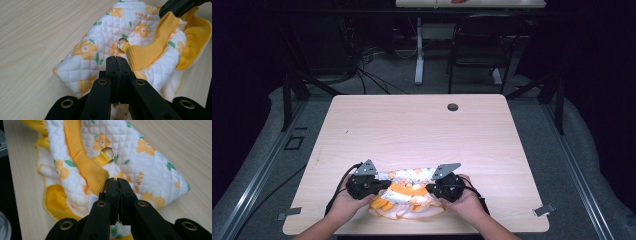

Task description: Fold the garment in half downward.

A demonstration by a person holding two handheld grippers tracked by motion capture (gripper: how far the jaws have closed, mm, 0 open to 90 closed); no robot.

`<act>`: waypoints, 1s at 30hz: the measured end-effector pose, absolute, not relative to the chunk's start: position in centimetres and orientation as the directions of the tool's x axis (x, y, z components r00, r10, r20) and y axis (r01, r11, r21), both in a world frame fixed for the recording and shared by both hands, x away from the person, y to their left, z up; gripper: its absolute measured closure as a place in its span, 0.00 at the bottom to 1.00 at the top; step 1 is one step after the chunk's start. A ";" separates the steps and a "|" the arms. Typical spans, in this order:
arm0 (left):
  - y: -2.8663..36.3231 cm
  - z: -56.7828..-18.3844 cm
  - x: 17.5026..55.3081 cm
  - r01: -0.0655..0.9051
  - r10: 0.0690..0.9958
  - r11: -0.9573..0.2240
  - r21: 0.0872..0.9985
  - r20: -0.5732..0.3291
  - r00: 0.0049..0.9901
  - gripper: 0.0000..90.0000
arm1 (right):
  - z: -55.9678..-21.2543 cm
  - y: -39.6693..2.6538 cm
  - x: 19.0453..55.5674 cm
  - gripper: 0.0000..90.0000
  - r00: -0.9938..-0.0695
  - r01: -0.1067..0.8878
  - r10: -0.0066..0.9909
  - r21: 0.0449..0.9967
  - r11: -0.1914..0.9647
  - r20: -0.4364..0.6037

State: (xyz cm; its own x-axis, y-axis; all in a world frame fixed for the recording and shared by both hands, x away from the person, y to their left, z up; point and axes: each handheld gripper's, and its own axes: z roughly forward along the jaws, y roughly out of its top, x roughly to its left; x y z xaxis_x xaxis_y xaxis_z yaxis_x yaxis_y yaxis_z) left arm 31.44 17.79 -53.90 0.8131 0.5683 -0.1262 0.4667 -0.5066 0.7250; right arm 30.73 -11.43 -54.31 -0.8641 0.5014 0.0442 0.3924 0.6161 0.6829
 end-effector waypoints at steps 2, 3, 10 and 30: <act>17.9 -53.6 31.1 0.460 0.560 -0.505 0.730 -0.128 0.819 1.00 | -54.1 -11.5 30.3 0.98 -0.873 0.380 0.485 0.693 0.613 0.049; 18.0 -53.4 30.9 0.456 0.557 -0.500 0.736 -0.129 0.820 1.00 | -54.1 -11.5 30.3 0.98 -0.873 0.380 0.485 0.693 0.613 0.049; 18.8 -53.6 28.8 0.452 0.536 -0.513 0.730 -0.139 0.833 1.00 | -53.4 -11.7 27.9 0.97 -0.899 0.335 0.436 0.711 0.618 0.046; 19.4 -56.9 27.1 0.450 0.515 -0.559 0.696 -0.133 0.847 1.00 | -56.8 -11.0 25.5 0.97 -0.919 0.341 0.382 0.683 0.645 0.098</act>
State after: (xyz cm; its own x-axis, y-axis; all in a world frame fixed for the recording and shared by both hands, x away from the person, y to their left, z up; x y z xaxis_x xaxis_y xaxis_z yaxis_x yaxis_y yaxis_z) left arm 27.10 19.38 -56.86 0.8466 0.5153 -0.1334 0.4501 -0.5593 0.6961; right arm 25.53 -11.00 -56.84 -0.9188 0.3823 0.0978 0.3413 0.6454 0.6833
